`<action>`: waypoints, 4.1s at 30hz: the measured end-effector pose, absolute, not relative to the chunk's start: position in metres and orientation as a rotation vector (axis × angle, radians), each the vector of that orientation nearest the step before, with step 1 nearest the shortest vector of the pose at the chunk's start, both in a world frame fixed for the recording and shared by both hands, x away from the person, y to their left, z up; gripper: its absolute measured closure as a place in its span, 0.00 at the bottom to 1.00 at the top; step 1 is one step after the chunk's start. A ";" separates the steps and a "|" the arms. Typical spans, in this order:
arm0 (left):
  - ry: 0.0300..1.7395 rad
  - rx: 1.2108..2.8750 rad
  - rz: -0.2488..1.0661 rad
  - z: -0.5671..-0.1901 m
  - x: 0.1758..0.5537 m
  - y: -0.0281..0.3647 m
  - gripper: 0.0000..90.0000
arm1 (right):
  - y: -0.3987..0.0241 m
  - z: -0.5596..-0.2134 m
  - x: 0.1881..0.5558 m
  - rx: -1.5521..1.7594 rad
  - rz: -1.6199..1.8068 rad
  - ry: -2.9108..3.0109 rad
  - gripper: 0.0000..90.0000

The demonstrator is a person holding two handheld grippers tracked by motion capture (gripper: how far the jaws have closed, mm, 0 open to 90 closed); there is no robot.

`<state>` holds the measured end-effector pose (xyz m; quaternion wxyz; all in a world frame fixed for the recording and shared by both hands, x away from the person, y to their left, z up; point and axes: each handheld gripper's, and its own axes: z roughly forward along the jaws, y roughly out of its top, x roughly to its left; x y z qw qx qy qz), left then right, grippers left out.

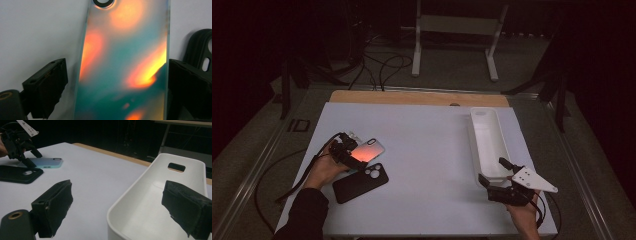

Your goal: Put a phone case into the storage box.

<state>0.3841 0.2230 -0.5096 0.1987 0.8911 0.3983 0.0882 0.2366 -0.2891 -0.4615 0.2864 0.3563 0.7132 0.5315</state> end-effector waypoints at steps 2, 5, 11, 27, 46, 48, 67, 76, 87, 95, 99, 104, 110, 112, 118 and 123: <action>1.111 2.491 0.231 -0.510 0.385 0.224 0.10 | -0.289 -0.461 0.237 0.952 1.420 1.907 0.10; 1.110 2.494 0.229 -0.509 0.385 0.224 0.10 | -0.289 -0.461 0.237 0.952 1.419 1.907 0.10; 1.115 2.527 0.216 -0.508 0.387 0.221 0.12 | -0.289 -0.461 0.237 0.948 1.416 1.910 0.10; 1.125 2.564 0.195 -0.504 0.388 0.218 0.18 | -0.289 -0.462 0.237 0.951 1.417 1.914 0.10; 1.178 2.353 0.289 -0.486 0.376 0.234 0.19 | -0.287 -0.461 0.239 0.951 1.415 1.921 0.10; 1.167 2.329 0.301 -0.480 0.373 0.234 0.19 | -0.286 -0.461 0.240 0.951 1.418 1.923 0.10; 1.029 2.177 0.425 -0.442 0.338 0.204 0.19 | -0.276 -0.452 0.254 0.968 1.449 1.978 0.10; 0.957 2.091 0.450 -0.429 0.312 0.186 0.19 | -0.256 -0.445 0.268 0.976 1.510 2.027 0.10; 0.866 2.032 0.396 -0.432 0.286 0.161 0.19 | -0.224 -0.433 0.277 0.940 1.572 2.087 0.10; 0.809 2.045 0.400 -0.432 0.275 0.146 0.19 | -0.205 -0.429 0.283 0.941 1.635 2.129 0.10; 0.782 2.052 0.399 -0.431 0.271 0.139 0.19 | -0.193 -0.426 0.286 0.947 1.687 2.148 0.10; 0.748 2.068 0.396 -0.432 0.267 0.127 0.19 | -0.175 -0.423 0.289 0.927 1.687 2.202 0.10; 0.713 2.083 0.393 -0.432 0.263 0.117 0.19 | -0.164 -0.423 0.292 0.950 1.703 2.237 0.12; 0.704 2.087 0.397 -0.432 0.262 0.115 0.19 | -0.161 -0.424 0.293 0.956 1.709 2.253 0.14; 0.674 2.079 0.377 -0.431 0.259 0.110 0.19 | -0.152 -0.427 0.294 1.011 1.707 2.301 0.24; 0.659 2.080 0.364 -0.433 0.258 0.105 0.19 | -0.144 -0.430 0.294 1.046 1.695 2.357 0.38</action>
